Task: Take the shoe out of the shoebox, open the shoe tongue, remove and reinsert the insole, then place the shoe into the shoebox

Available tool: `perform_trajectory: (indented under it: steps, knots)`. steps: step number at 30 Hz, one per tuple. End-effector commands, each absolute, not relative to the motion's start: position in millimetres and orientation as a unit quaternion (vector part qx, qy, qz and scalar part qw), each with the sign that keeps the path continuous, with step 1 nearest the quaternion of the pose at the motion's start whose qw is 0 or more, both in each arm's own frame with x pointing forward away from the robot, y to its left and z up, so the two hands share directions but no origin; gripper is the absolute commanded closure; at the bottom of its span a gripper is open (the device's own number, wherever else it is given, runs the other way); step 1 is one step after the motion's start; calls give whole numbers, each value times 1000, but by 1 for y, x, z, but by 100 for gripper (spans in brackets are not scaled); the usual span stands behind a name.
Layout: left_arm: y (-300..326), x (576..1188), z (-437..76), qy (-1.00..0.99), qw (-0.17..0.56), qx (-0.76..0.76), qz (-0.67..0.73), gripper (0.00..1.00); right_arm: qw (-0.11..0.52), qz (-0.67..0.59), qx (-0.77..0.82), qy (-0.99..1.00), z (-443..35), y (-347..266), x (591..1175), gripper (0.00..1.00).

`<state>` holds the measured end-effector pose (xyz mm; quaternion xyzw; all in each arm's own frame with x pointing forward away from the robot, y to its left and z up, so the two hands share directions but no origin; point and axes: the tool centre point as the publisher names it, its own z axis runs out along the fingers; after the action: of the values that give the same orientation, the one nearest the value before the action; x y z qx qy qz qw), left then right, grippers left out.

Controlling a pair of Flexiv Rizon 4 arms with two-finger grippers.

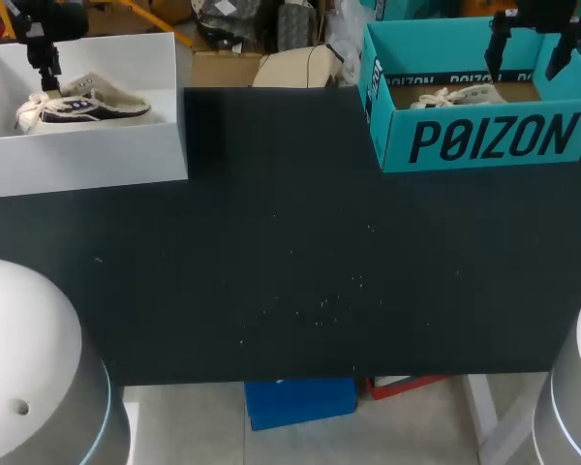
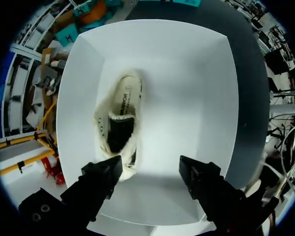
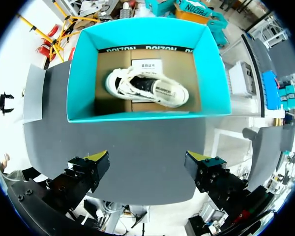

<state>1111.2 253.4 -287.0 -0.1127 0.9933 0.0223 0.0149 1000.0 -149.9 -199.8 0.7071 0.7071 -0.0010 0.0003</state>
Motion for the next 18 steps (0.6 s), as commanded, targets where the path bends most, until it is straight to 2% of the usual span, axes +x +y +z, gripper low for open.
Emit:
perform_trajectory:
  steps: [1, 5, 9, 18]
  knots:
    - [257, 1131, -313, 994, -4, -108, 10, 31, 0, -1, 707, 707, -200, -150, 1000, 0]
    - [252, 1134, -331, 996, -8, -91, 15, 36, 0, -1, 707, 707, -200, -150, 1000, 0]
    - [250, 1135, -343, 997, -8, -77, 20, 35, 0, -1, 707, 707, -200, -150, 1000, 0]
    - [246, 1138, -370, 998, -14, -50, 28, 40, 0, -1, 707, 707, -200, -150, 1000, 0]
